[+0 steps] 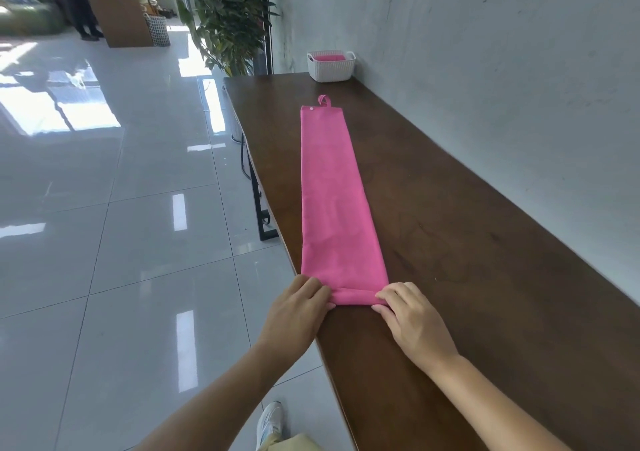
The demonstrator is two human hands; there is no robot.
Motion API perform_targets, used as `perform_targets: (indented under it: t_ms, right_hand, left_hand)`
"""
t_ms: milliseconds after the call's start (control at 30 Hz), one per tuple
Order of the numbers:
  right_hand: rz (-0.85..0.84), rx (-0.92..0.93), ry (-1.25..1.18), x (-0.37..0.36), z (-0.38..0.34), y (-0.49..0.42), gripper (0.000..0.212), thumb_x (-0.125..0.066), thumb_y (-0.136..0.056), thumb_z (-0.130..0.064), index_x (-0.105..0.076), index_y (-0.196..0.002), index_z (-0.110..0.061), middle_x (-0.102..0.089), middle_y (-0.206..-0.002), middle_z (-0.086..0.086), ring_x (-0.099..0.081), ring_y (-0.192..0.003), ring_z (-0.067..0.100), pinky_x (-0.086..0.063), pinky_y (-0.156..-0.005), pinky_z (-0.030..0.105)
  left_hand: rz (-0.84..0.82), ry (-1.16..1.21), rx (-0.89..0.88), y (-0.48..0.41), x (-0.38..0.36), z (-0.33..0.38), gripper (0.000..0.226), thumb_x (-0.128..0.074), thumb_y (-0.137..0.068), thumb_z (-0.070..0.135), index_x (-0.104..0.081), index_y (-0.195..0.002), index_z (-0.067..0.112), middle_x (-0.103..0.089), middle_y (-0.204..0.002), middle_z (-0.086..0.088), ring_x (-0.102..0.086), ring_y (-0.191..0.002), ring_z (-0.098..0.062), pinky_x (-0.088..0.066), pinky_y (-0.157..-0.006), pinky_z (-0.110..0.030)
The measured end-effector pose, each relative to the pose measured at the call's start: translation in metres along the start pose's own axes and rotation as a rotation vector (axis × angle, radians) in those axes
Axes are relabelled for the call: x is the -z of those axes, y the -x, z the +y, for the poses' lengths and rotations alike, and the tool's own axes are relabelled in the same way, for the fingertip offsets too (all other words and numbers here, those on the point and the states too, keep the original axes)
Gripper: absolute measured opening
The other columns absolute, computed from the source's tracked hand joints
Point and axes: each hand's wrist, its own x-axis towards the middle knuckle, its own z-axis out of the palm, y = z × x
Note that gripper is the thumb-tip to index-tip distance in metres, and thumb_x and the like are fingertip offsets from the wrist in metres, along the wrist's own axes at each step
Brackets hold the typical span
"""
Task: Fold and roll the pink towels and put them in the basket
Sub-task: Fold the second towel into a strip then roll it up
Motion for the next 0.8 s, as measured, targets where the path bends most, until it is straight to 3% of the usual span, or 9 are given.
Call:
perform_targets:
  t_ms: [267, 433, 633, 733, 800]
  right_hand:
    - [-0.009, -0.099, 0.005, -0.007, -0.002, -0.010, 0.012, -0.066, -0.093, -0.028, -0.065, -0.097, -0.017, -0.059, -0.097, -0.007, -0.056, -0.086, 0.012, -0.050, -0.077, 0.025]
    - [-0.028, -0.242, 0.130, -0.012, -0.004, -0.018, 0.019, -0.061, -0.096, -0.037, -0.059, -0.087, -0.021, -0.053, -0.089, -0.007, -0.040, -0.077, 0.009, -0.034, -0.069, 0.024]
    - [-0.189, -0.426, 0.183, -0.006, -0.008, -0.037, 0.066, -0.013, -0.094, -0.068, -0.060, -0.089, -0.022, -0.050, -0.094, -0.009, -0.039, -0.085, 0.011, -0.034, -0.073, 0.028]
    - [-0.262, -0.553, 0.149, 0.000, -0.007, -0.046, 0.053, -0.033, -0.097, -0.067, -0.061, -0.094, -0.023, -0.054, -0.103, -0.007, -0.049, -0.096, 0.013, -0.043, -0.083, 0.031]
    - [-0.244, -0.594, 0.148, 0.000, -0.006, -0.050, 0.048, -0.042, -0.095, -0.067, -0.060, -0.092, -0.023, -0.055, -0.101, -0.007, -0.048, -0.091, 0.011, -0.042, -0.080, 0.029]
  left_hand:
    - [0.009, -0.041, 0.179, 0.000, -0.002, 0.001, 0.025, -0.047, -0.104, 0.041, -0.062, -0.094, 0.024, -0.060, -0.093, 0.008, -0.052, -0.087, -0.021, -0.048, -0.079, -0.035]
    - [-0.072, -0.011, 0.390, -0.011, -0.003, 0.010, 0.025, -0.048, -0.103, 0.045, -0.056, -0.091, 0.024, -0.059, -0.093, 0.008, -0.050, -0.089, -0.020, -0.044, -0.087, -0.036]
    - [-0.194, -0.026, 0.588, -0.030, 0.004, 0.004, 0.033, -0.048, -0.098, 0.059, -0.061, -0.094, 0.030, -0.064, -0.095, 0.011, -0.052, -0.098, -0.018, -0.038, -0.096, -0.035]
    - [-0.171, 0.009, 0.685, -0.038, 0.005, 0.003, 0.035, -0.053, -0.093, 0.064, -0.064, -0.091, 0.031, -0.065, -0.093, 0.012, -0.052, -0.098, -0.018, -0.040, -0.094, -0.037]
    - [-0.156, 0.010, 0.699, -0.040, 0.004, 0.003, 0.035, -0.056, -0.091, 0.063, -0.062, -0.088, 0.029, -0.064, -0.092, 0.012, -0.051, -0.096, -0.018, -0.041, -0.092, -0.037]
